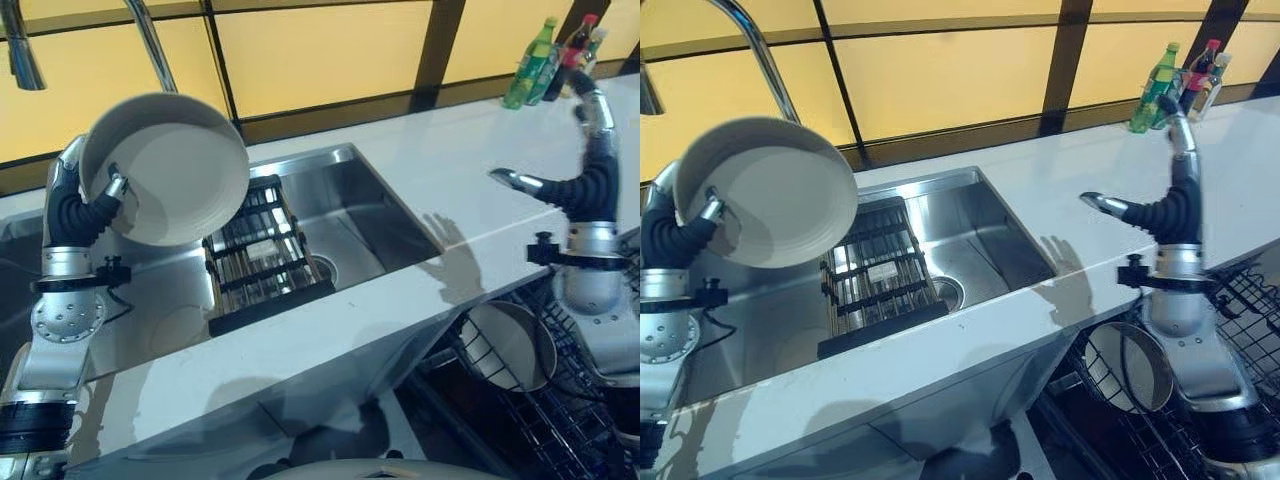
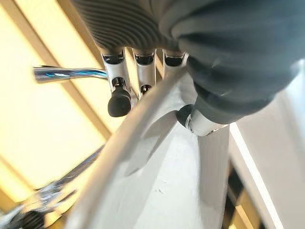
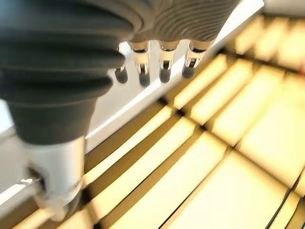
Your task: Pick up plates and place into dishwasher.
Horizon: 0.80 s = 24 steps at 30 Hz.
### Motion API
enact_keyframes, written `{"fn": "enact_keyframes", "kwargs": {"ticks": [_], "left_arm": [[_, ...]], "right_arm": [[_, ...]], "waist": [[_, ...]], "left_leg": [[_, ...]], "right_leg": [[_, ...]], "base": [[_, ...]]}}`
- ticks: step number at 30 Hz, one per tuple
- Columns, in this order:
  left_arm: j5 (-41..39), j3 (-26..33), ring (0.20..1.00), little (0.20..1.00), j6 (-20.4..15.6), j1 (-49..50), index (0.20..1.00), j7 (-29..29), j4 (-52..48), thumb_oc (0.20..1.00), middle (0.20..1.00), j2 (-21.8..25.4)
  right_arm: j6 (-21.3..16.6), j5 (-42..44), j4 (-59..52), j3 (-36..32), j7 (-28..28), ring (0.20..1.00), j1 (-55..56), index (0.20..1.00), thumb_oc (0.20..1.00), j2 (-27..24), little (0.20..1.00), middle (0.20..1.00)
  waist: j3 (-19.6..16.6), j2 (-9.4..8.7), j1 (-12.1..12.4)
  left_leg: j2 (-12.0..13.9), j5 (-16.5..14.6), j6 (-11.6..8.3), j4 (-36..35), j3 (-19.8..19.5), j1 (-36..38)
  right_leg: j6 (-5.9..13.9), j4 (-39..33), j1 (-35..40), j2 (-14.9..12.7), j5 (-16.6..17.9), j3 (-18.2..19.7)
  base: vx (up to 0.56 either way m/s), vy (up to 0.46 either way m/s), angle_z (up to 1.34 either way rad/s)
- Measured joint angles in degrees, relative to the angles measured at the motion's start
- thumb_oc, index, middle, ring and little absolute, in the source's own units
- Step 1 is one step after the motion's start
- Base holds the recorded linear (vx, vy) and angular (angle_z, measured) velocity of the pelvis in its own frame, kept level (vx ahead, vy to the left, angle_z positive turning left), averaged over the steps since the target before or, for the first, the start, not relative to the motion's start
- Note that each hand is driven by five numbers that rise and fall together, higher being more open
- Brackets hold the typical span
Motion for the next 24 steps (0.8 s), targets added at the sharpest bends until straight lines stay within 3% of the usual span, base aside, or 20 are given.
{"fn": "enact_keyframes", "kwargs": {"ticks": [5,11,24], "left_arm": [[2.96,-7.6,0.2,0.2,-4.2,-4.24,0.2,2.96,-3.2,0.2,0.2,-4.13],[9.65,-15.15,0.2,0.2,-4.77,-9.26,0.2,7.71,-4.35,0.2,0.2,-8.07],[9.52,-18.18,0.2,0.2,-4.68,-9.93,0.2,10.08,-4.31,0.2,0.2,-8.81]], "right_arm": [[0.57,5.78,0.01,10.25,6.69,1.0,-4.49,1.0,1.0,5.95,1.0,1.0],[3.81,12.87,0.3,18.16,9.35,1.0,-11.07,1.0,1.0,10.82,1.0,1.0],[5.76,23.73,3.52,19.36,9.19,1.0,-12.49,1.0,1.0,13.58,1.0,1.0]], "waist": [[-0.21,0.06,1.37],[-0.29,-0.01,1.44],[-0.98,-0.46,2.77]], "left_leg": [[0.04,0.08,-0.12,0.31,-0.77,-0.36],[0.08,0.18,-0.29,0.94,-1.07,-1.0],[0.1,0.19,-0.32,1.22,-1.05,-0.94]], "right_leg": [[-0.11,0.0,0.29,0.07,-0.08,-0.6],[-0.16,0.01,0.59,0.12,-0.2,-1.19],[-0.21,0.01,0.86,0.16,-0.21,-1.23]], "base": [[-0.01,-0.018,0.09],[-0.01,-0.02,0.09],[0.0,0.0,0.0]]}}
